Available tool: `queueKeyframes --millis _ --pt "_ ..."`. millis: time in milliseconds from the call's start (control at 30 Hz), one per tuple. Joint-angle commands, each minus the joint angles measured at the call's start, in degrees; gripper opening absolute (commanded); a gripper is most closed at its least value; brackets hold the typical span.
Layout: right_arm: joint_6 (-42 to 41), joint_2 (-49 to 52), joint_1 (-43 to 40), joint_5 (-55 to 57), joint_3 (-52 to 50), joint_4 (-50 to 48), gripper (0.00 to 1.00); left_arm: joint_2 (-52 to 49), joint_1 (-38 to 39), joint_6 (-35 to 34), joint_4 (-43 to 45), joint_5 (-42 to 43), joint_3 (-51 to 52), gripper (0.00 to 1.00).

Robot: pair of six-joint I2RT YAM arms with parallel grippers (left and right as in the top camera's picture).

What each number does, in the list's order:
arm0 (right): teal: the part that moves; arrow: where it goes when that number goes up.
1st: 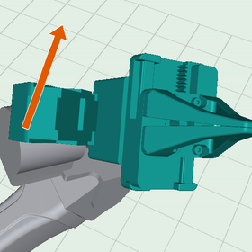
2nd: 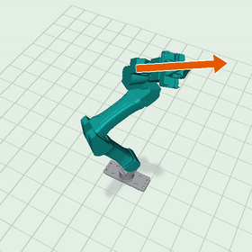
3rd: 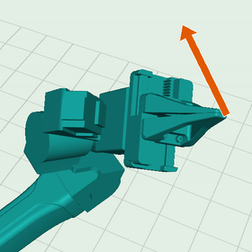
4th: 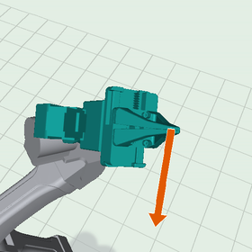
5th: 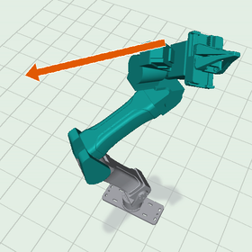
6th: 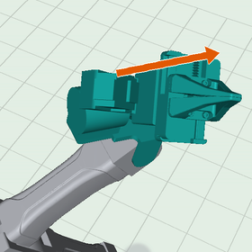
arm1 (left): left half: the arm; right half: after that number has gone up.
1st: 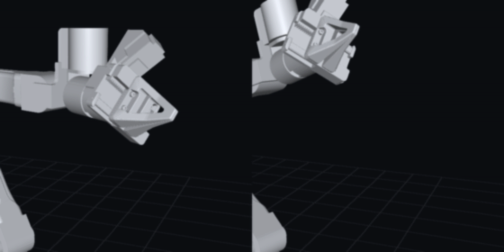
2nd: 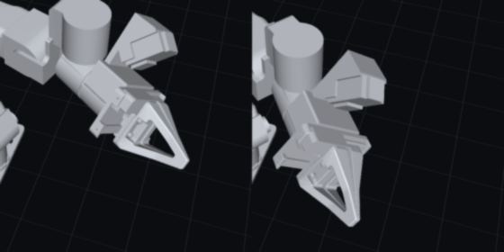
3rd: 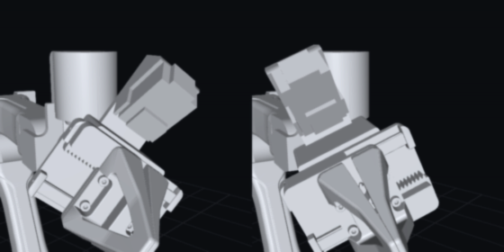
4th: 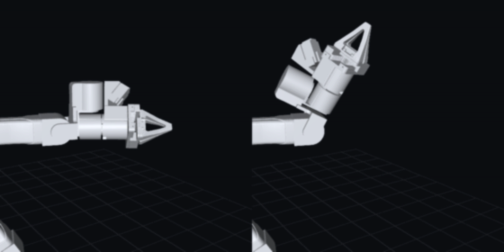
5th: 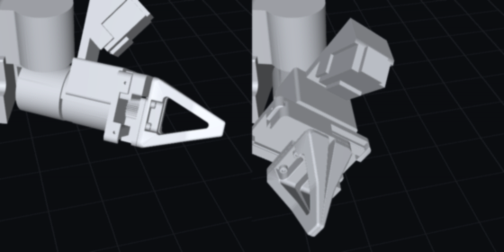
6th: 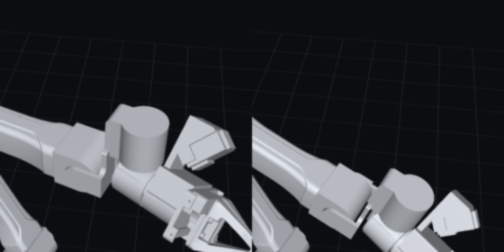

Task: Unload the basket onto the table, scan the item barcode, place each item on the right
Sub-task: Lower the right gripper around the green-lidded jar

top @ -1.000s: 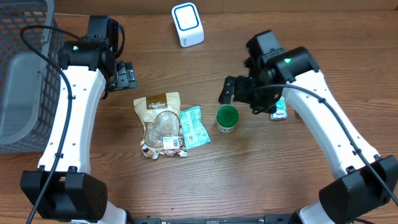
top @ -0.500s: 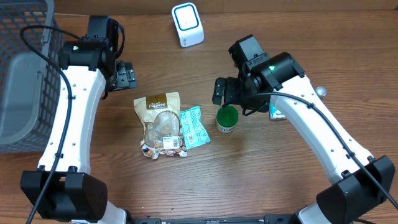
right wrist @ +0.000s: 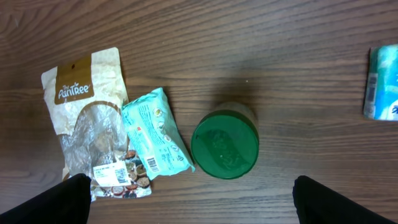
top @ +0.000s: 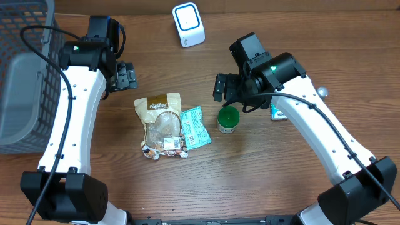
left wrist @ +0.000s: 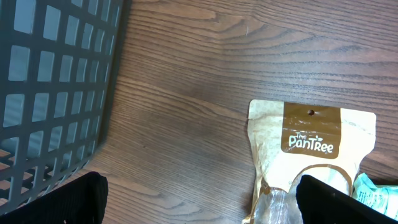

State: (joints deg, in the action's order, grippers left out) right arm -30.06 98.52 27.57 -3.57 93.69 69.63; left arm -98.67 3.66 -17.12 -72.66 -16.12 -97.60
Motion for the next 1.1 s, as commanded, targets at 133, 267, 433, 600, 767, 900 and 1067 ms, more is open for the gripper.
queueKeyframes --millis 133,267,433,600,767,900,1067 --pt "-0.42 -0.13 0.17 2.19 0.24 -1.03 1.00 -0.24 -0.26 0.42 0.04 -0.76 -0.79 1.00" --pt "-2.05 -0.13 0.24 1.99 -0.81 -1.03 1.00 -0.24 -0.26 0.42 0.04 -0.76 -0.79 1.00" --pt "-2.95 -0.13 0.50 2.03 -5.25 -2.95 1.00 -0.24 -0.26 0.42 0.04 -0.76 -0.79 1.00" --pt "-2.95 -0.04 0.72 2.03 -11.89 -11.32 1.00 -0.24 -0.26 0.42 0.04 -0.76 -0.79 1.00" --pt "-3.08 -0.02 0.72 2.05 -17.92 -17.07 1.00 -0.24 -0.26 0.42 0.04 -0.76 -0.79 1.00" --pt "-4.57 0.20 0.76 2.05 -21.09 -19.69 1.00 -0.24 -0.26 0.42 0.04 -0.76 -0.79 1.00" --pt "-4.68 1.55 1.77 2.03 -22.16 -21.09 1.00 -0.24 -0.26 0.42 0.04 -0.76 -0.79 0.99"
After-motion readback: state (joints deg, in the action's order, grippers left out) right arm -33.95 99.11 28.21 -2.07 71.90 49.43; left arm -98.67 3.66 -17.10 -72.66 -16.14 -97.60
